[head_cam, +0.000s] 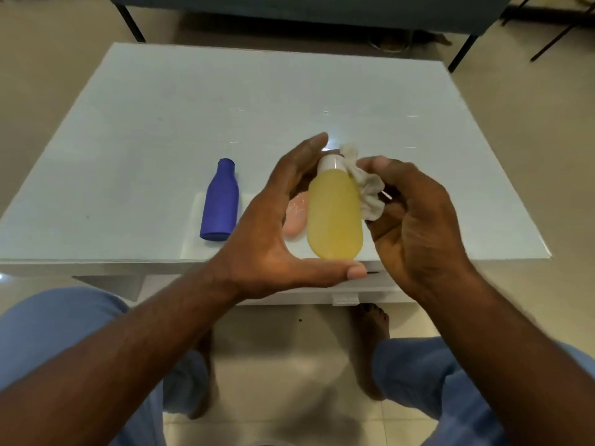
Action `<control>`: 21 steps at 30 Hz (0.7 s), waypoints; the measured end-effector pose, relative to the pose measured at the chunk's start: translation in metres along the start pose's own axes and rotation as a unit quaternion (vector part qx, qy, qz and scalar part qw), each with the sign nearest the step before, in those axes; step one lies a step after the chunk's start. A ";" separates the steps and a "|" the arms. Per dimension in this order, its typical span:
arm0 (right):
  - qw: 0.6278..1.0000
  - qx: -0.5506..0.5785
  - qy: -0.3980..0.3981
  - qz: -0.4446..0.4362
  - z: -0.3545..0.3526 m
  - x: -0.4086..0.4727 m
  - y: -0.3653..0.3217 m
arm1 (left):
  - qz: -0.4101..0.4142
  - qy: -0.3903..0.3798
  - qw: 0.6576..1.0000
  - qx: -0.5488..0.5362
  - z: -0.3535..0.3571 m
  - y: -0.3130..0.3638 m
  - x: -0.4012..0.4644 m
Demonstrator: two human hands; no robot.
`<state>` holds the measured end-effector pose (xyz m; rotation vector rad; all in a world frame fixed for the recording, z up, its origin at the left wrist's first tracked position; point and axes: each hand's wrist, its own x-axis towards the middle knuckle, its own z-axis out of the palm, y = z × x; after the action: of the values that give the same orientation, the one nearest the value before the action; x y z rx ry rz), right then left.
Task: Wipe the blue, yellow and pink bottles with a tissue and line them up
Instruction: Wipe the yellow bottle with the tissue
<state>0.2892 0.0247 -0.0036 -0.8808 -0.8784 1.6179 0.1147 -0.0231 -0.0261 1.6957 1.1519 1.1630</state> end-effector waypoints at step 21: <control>0.976 -0.193 0.007 -0.103 -0.009 0.005 0.004 | -0.055 0.024 0.984 0.169 -0.003 -0.008 0.003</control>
<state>0.2945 0.0296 -0.0120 -1.0269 -1.2586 1.2793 0.1104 -0.0173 -0.0322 1.8318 1.5234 0.9854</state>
